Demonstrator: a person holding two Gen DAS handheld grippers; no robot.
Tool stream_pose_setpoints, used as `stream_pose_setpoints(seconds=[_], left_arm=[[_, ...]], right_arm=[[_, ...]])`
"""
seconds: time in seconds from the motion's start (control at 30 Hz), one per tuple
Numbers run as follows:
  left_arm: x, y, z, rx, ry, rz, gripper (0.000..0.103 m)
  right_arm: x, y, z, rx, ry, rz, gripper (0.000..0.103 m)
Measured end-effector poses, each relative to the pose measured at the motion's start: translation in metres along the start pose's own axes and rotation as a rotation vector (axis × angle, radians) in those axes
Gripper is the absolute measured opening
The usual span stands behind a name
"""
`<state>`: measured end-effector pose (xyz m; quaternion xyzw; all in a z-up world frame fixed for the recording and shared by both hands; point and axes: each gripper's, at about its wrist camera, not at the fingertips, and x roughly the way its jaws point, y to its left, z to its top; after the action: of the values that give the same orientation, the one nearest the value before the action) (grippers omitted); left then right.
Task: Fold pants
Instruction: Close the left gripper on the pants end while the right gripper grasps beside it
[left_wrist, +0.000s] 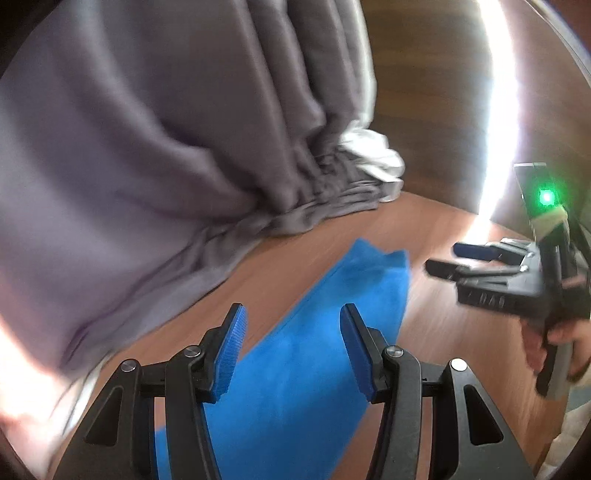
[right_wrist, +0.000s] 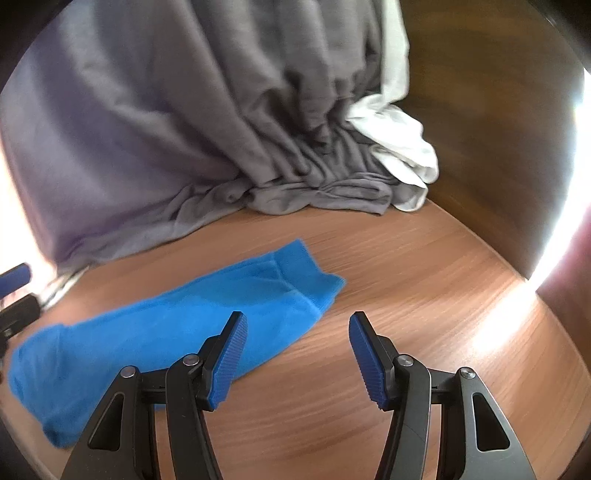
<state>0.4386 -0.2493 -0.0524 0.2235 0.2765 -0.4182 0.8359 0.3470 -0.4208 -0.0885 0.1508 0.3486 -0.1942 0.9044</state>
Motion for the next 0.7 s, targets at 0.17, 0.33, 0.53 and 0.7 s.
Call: stream_pose_setpoints(seconds=[0.17,0.33,0.53,0.7], left_arm=[[0.063,-0.008,0.035,0.058,0.027,-0.149,0.052],[0.118,-0.021,0.054,0.119,0.086,-0.260,0.051],[0.166,-0.027,0.059,0.176,0.181,-0.319,0.041],[0.198,-0.027,0.058,0.171,0.255,-0.371,0.038]], right_arm=[[0.017,-0.015,0.003,0.103,-0.025,-0.030,0.058],[0.036,-0.027,0.005,0.196,-0.030,-0.029,0.058],[0.059,-0.031,0.002,0.256,-0.011,-0.032,0.057],[0.074,-0.032,-0.002,0.280,0.007,-0.024,0.054]])
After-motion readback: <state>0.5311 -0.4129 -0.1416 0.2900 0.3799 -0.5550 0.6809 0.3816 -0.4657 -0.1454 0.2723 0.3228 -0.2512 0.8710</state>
